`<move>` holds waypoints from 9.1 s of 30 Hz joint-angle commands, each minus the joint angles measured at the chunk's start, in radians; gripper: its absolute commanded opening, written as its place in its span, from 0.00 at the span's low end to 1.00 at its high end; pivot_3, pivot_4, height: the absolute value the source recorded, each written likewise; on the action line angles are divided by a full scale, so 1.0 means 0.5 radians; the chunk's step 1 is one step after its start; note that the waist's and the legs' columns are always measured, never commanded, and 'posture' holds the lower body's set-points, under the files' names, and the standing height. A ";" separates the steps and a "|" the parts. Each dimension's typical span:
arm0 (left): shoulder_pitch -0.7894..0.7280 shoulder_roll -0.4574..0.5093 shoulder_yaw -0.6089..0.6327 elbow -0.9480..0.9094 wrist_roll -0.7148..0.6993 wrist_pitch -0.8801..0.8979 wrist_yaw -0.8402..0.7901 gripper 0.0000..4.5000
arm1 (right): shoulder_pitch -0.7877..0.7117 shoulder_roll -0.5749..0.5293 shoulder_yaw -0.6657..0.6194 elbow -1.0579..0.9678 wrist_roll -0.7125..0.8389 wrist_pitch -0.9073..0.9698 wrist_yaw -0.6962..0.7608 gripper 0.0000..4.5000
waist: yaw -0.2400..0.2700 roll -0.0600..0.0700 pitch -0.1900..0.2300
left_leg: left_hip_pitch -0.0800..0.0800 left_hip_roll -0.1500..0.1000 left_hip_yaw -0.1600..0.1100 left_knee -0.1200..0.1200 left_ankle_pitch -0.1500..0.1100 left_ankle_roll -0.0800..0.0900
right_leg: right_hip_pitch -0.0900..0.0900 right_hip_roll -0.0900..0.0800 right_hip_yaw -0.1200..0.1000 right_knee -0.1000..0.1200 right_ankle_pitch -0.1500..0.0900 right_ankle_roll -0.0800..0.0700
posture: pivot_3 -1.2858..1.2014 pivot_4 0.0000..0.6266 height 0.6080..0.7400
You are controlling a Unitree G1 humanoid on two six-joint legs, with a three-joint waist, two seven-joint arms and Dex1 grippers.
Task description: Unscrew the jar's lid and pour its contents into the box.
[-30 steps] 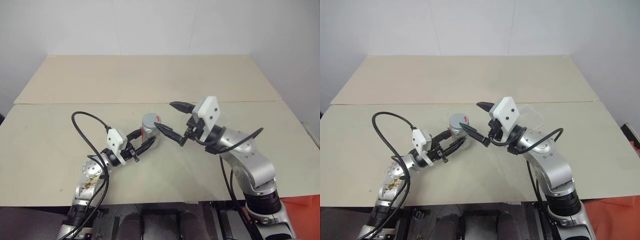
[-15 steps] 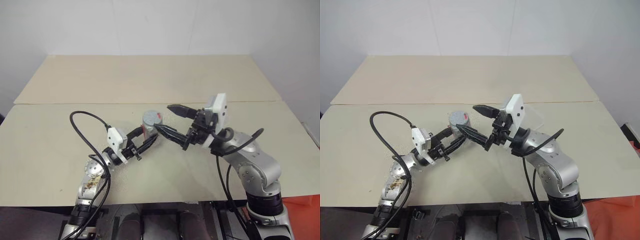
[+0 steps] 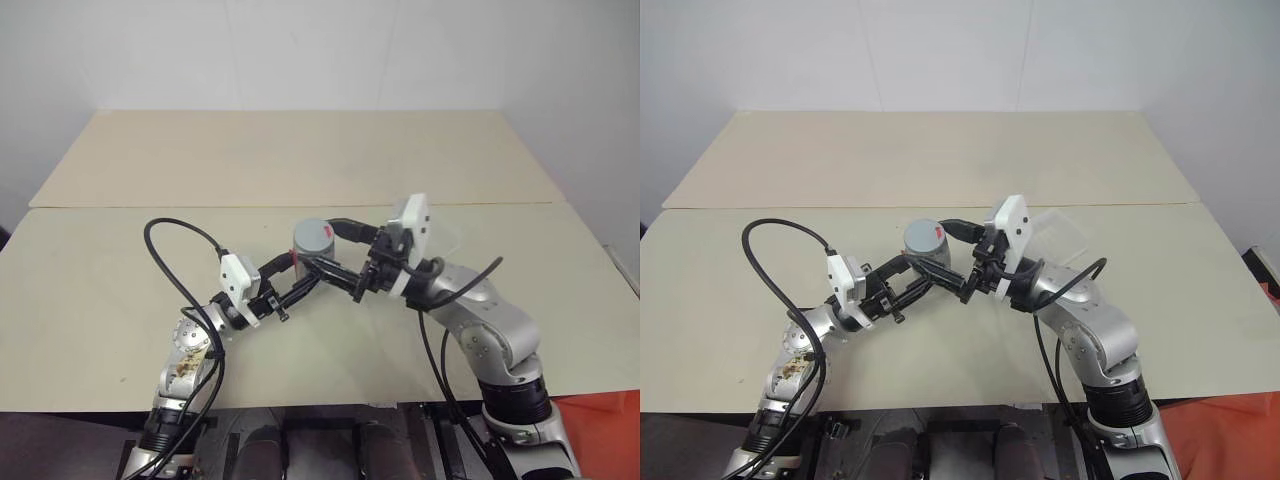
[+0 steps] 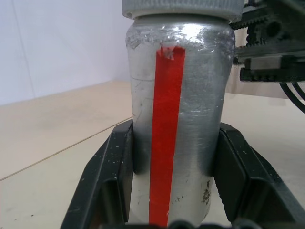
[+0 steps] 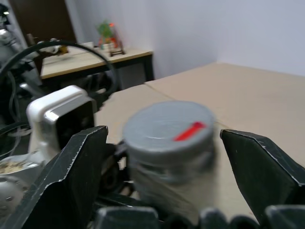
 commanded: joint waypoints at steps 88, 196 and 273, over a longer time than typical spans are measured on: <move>-0.057 -0.027 -0.035 0.034 -0.038 -0.055 -0.105 0.45 | -0.176 -0.019 0.065 0.031 -0.297 -0.234 0.023 0.99 | 0.006 0.000 0.000 | -0.002 -0.001 0.001 0.000 0.000 0.000 | 0.000 -0.001 -0.001 -0.002 0.000 0.000 | 0.52 0.24 1.00; -0.029 0.024 -0.025 0.165 0.080 -0.162 -0.167 0.45 | -0.251 -0.112 -0.155 -0.074 0.137 0.227 0.056 0.61 | 0.003 0.000 0.000 | -0.001 0.000 0.000 0.000 0.000 0.000 | 0.000 0.000 -0.001 -0.001 0.000 0.000 | 0.52 0.24 1.00; -2.654 -0.673 -1.240 2.894 2.203 -0.425 1.700 0.45 | 0.896 -0.817 -0.903 -0.690 -0.339 0.666 -0.571 1.00 | 0.058 -0.004 0.000 | -0.021 -0.015 0.003 0.005 0.003 0.011 | -0.005 -0.004 0.007 -0.017 0.007 0.015 | 0.52 0.24 1.00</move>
